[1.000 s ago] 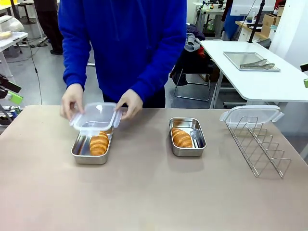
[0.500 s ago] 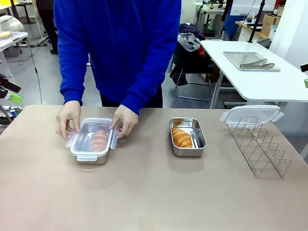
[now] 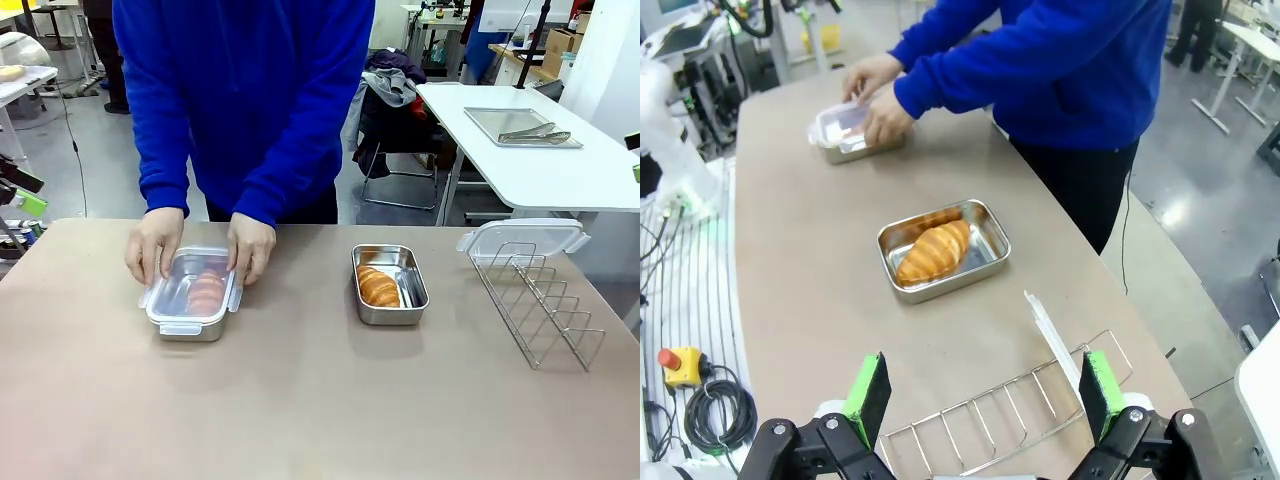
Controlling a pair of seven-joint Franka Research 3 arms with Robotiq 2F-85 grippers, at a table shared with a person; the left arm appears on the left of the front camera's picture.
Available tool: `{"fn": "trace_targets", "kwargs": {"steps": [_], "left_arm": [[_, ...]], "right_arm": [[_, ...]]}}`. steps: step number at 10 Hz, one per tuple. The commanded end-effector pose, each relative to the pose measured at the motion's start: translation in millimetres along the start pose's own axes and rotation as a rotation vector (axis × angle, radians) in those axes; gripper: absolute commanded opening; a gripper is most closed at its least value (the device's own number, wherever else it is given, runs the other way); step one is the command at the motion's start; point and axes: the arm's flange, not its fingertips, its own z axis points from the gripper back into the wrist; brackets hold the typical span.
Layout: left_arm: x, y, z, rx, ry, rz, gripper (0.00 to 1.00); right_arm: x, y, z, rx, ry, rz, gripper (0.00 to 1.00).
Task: Place the bread in airtight containers.
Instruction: Pick up one Airtight Container lid and hand it to the human.
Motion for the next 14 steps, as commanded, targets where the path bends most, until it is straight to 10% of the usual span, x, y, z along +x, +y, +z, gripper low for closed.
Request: {"fn": "trace_targets", "kwargs": {"steps": [1,5,10,14], "left_arm": [[0,-1,1,-0.010,-0.007,-0.022,1.00],[0,-1,1,-0.010,-0.007,-0.022,1.00],[0,-1,1,-0.010,-0.007,-0.022,1.00],[0,-1,1,-0.010,-0.007,-0.022,1.00]], "right_arm": [[2,-2,0,0.000,-0.026,0.011,1.00],[0,0,0,0.000,0.000,0.000,1.00],[36,-52,-107,-0.122,0.616,0.257,1.00],[16,-69,-163,-0.044,0.814,0.357,1.00]]}}
